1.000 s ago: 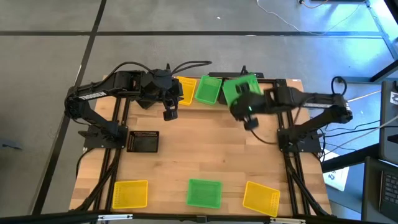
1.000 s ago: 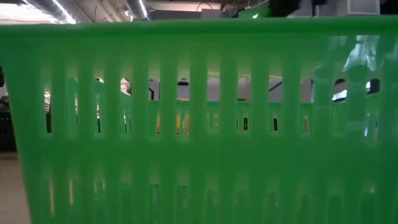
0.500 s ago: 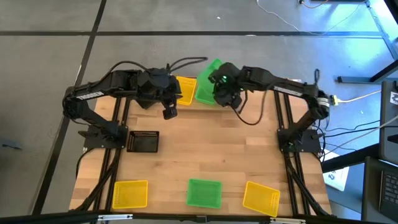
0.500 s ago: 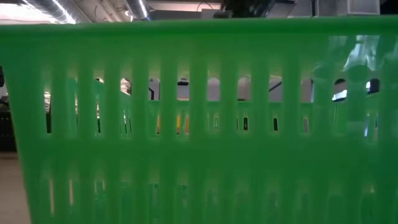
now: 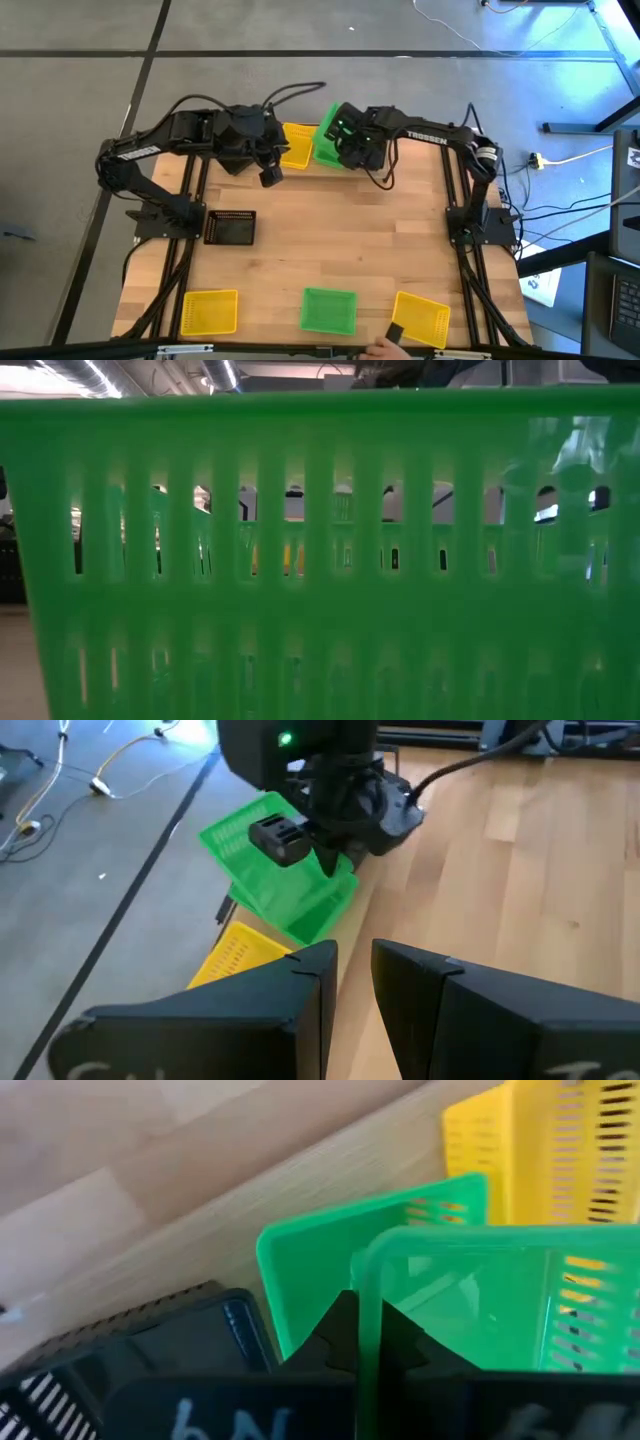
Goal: Stack baskets on shelf by color
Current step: Stack the top green bin on top of the green bin on the shelf, then move the bottom black bin on the middle of the table
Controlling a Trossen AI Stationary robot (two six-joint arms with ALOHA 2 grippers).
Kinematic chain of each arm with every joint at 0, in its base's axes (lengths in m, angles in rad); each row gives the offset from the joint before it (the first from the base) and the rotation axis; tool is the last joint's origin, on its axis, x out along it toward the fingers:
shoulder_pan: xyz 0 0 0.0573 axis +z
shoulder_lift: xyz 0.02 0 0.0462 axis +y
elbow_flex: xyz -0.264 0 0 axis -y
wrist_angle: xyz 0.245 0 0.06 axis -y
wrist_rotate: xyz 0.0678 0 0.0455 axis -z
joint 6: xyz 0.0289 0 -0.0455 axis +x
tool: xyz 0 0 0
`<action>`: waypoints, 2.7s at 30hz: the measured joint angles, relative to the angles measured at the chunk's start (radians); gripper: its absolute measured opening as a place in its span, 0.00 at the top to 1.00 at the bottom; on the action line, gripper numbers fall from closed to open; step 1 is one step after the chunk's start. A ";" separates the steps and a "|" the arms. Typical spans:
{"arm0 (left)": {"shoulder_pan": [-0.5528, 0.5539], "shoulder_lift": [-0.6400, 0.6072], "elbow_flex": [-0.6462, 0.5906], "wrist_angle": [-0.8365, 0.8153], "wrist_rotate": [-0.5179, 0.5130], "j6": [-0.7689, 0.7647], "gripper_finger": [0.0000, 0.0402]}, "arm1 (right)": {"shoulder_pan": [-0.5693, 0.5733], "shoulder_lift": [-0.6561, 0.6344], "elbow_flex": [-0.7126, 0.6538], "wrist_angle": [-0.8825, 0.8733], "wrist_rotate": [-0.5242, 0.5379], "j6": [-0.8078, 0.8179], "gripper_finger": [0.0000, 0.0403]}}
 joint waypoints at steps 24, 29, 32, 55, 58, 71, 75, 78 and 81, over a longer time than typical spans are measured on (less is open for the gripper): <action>0.041 -0.002 0.000 -0.003 -0.012 0.009 0.85 | -0.012 0.012 -0.008 -0.041 0.000 -0.064 0.91; 0.041 -0.002 0.000 -0.003 -0.013 0.009 0.85 | -0.013 0.012 -0.008 -0.031 0.000 -0.041 0.84; 0.041 -0.002 0.000 -0.003 -0.013 0.009 0.85 | -0.013 0.012 -0.001 -0.021 0.025 -0.036 0.82; 0.024 -0.015 -0.002 -0.521 0.022 -0.423 0.85 | 0.178 0.009 0.537 -0.708 -0.123 0.735 0.82; -0.011 -0.016 -0.015 -0.535 0.061 -0.487 0.85 | 0.201 -0.006 0.530 -0.706 -0.124 0.801 0.84; -0.183 -0.065 -0.348 -0.465 0.159 -1.199 0.85 | 0.278 -0.118 0.528 -0.702 -0.126 1.007 0.85; -0.213 -0.069 -0.473 -0.356 0.204 -1.321 0.85 | 0.301 -0.151 0.528 -0.703 -0.130 1.007 0.85; -0.227 -0.069 -0.561 -0.239 0.236 -1.350 0.85 | 0.312 -0.158 0.528 -0.703 -0.204 1.037 0.85; -0.244 -0.068 -0.633 -0.143 0.251 -1.411 0.85 | 0.315 -0.158 0.528 -0.702 -0.268 1.117 0.85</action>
